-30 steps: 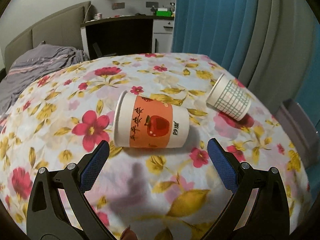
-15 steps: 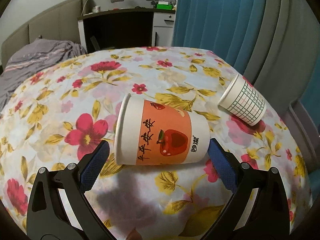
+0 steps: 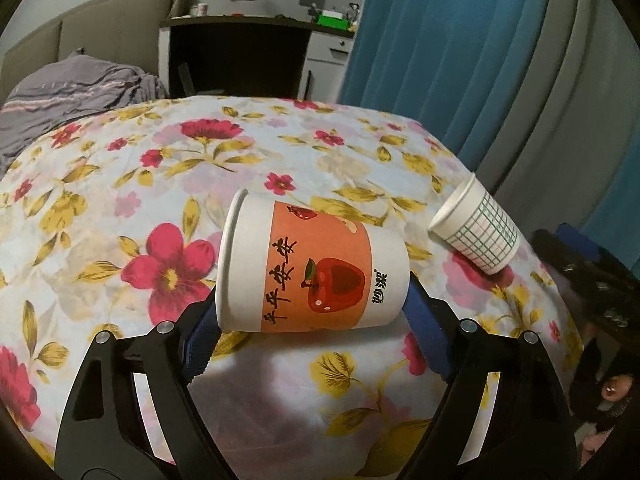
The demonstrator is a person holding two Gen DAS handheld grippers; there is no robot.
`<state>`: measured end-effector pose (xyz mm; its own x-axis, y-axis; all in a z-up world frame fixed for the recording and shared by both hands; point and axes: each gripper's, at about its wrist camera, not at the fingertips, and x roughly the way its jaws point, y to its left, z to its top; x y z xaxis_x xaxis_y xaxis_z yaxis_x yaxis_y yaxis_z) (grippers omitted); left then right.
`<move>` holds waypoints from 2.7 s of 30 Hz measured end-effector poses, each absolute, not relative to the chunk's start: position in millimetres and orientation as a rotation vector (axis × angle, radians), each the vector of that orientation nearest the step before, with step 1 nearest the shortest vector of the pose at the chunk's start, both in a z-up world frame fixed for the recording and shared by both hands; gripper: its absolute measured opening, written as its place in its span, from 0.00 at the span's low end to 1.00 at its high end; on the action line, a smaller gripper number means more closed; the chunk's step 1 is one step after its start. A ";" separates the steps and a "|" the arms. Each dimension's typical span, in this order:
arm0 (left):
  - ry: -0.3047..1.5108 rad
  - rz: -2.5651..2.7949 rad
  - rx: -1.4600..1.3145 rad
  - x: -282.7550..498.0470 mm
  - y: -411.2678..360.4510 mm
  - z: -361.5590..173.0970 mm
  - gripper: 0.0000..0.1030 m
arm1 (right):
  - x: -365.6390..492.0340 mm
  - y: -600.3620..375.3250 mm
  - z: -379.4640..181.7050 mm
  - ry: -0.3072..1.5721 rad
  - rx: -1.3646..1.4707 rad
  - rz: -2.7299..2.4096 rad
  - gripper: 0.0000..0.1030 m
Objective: Collect trash
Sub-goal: 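Close the right tool on the white grid cup while the left tool grasps the orange apple-print cup, then carry both cups over the grey bin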
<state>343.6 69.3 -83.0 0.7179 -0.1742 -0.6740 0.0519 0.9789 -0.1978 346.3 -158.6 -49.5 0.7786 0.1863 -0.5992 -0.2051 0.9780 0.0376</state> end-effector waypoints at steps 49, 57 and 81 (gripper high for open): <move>0.684 -0.078 -0.173 312.8 51.8 -55.4 0.80 | 294.3 -192.4 -31.3 0.646 -0.005 0.244 0.57; 0.643 -0.122 -0.145 285.5 17.3 -30.6 0.80 | 253.3 -225.8 -12.0 0.575 0.038 0.207 0.57; 0.607 -0.520 -0.052 261.8 -221.0 -7.8 0.80 | 183.1 -386.4 -22.8 0.529 0.180 -0.119 0.58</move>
